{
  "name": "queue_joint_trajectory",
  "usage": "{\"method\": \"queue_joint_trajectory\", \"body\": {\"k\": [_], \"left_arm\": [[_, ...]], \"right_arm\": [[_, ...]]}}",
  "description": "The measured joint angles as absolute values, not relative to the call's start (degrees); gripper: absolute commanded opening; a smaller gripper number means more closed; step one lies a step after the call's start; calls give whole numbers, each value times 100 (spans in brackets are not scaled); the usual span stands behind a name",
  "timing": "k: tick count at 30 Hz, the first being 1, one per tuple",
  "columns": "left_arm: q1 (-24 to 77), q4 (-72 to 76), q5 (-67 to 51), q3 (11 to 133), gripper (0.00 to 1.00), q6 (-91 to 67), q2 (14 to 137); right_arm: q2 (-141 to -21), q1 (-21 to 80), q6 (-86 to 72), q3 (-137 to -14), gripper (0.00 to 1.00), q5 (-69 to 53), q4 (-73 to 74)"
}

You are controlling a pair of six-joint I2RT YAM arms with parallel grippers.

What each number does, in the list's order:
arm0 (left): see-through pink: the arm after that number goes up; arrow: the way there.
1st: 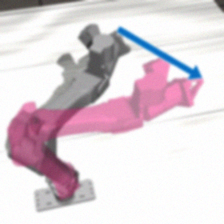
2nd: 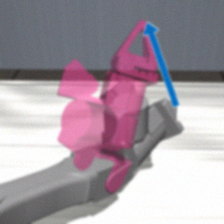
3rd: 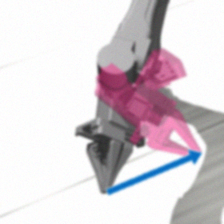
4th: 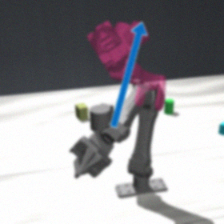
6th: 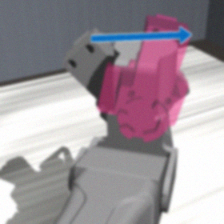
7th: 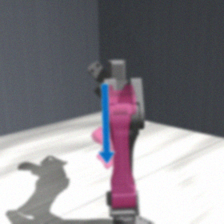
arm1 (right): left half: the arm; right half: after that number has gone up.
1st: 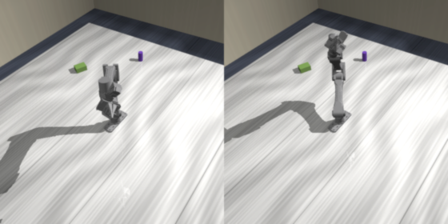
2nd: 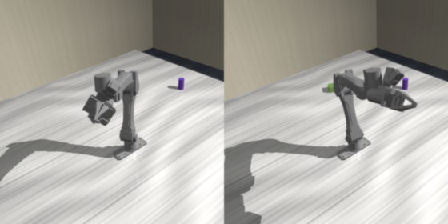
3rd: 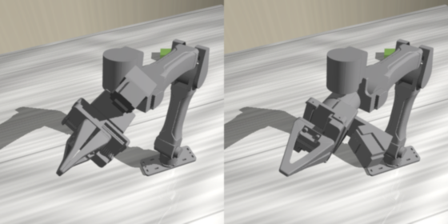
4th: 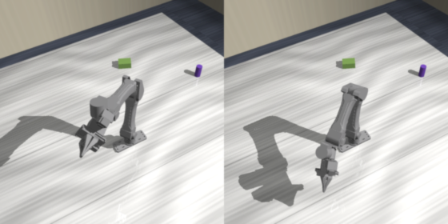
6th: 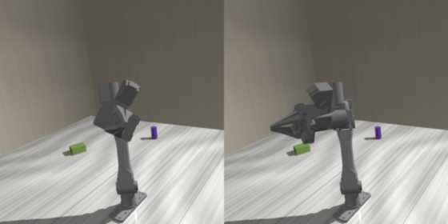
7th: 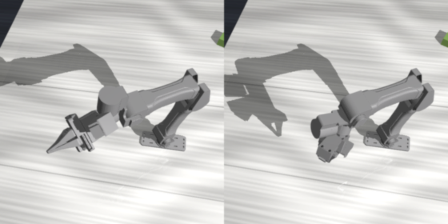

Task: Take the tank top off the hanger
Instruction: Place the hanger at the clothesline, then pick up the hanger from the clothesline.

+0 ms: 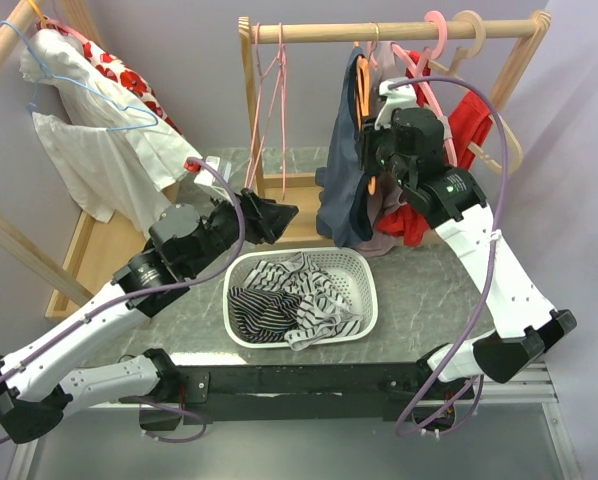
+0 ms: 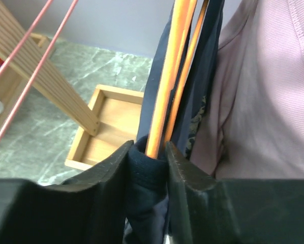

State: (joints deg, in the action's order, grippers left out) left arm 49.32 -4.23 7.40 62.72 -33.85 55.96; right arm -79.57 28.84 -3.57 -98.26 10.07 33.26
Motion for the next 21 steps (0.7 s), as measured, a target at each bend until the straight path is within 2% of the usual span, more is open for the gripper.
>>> {"method": "queue_joint_trajectory", "body": {"k": [6,9,10,11,21], "left_arm": [[4932,-545,847,6246,69,-3201,5485],[4932,-556,915,6248,69,-3107,5485],[4932,-563,930,6248,69,-3092,5487],[4932,-567,937,6248,69,-3072,5487],[4932,-692,1044,6379,70,-2952,5513]], "right_arm": [[-7915,2882,-502,-9789,36,972,3398],[-7854,2884,-558,-9699,16,928,3422],[-7841,2882,-587,-9673,3,917,3430],[-7828,2882,-646,-9653,0,930,3433],[-7767,2875,-663,-9747,0,958,3601]]}}
